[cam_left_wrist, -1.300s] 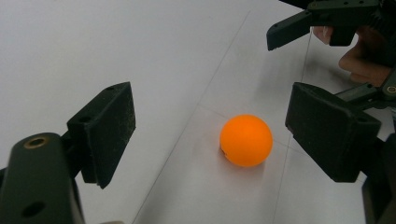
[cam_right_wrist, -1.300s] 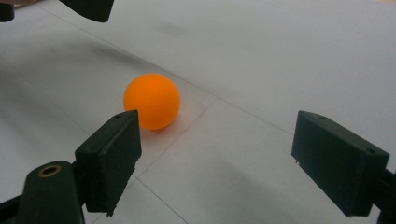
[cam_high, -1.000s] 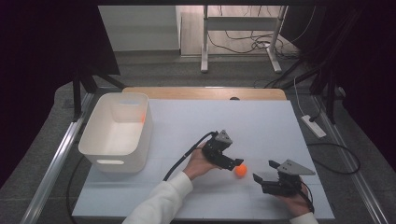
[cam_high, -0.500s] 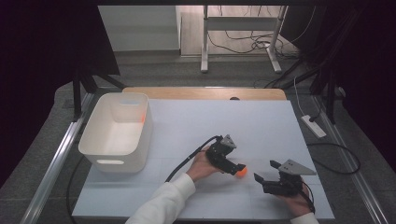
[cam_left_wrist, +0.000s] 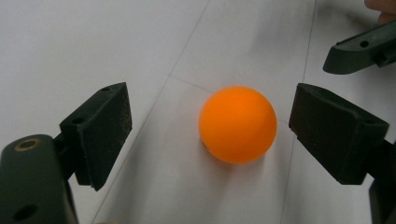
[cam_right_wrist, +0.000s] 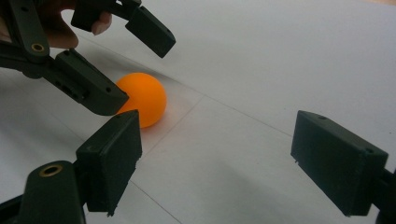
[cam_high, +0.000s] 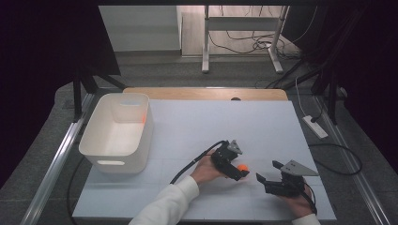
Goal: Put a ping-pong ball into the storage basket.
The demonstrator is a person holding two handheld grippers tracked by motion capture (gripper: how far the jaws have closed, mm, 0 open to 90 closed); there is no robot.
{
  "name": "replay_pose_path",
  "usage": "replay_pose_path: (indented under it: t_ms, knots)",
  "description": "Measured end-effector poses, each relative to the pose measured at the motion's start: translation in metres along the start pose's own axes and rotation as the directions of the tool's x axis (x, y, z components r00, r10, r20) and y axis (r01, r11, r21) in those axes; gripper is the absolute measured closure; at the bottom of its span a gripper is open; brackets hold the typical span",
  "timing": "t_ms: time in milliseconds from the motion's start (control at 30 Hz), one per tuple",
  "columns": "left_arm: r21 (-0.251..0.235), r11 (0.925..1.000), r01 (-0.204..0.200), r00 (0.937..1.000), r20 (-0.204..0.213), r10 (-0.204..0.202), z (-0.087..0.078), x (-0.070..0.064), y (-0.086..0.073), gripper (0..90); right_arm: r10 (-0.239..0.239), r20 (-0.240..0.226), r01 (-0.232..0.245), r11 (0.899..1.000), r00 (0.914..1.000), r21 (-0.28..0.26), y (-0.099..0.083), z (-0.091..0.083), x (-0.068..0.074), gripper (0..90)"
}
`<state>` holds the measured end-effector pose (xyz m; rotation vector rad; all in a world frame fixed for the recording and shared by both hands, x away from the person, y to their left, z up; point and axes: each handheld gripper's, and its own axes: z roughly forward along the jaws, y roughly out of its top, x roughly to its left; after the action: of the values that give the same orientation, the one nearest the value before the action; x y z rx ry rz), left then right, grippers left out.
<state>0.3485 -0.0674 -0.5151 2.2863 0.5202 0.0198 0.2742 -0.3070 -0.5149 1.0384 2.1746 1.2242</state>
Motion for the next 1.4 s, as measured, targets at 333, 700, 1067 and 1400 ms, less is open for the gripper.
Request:
replay_pose_path:
  t_ms: [333,700,1067,1400]
  knots:
    - [0.048,0.9984,-0.030,0.9993,0.024,0.029,0.007,-0.001,-0.001,17.0,-0.001,0.004,0.001,1.000,1.0000,0.002,0.000,0.001,0.000,16.4]
    - [0.026,0.9968,-0.075,0.9968,0.028,0.074,0.007,-0.005,0.000,40.5,0.002,0.006,-0.002,1.000,1.0000,0.002,0.000,0.000,0.000,16.4]
    - [0.005,0.9975,-0.070,0.9975,0.008,0.070,-0.002,-0.003,0.002,50.8,0.000,0.007,0.000,1.000,1.0000,0.002,0.000,0.000,-0.001,16.4]
    - [-0.023,0.9986,-0.049,0.9986,-0.023,0.048,-0.018,-0.001,0.004,50.8,-0.002,0.007,0.002,1.000,1.0000,0.006,-0.001,0.000,0.000,16.4]
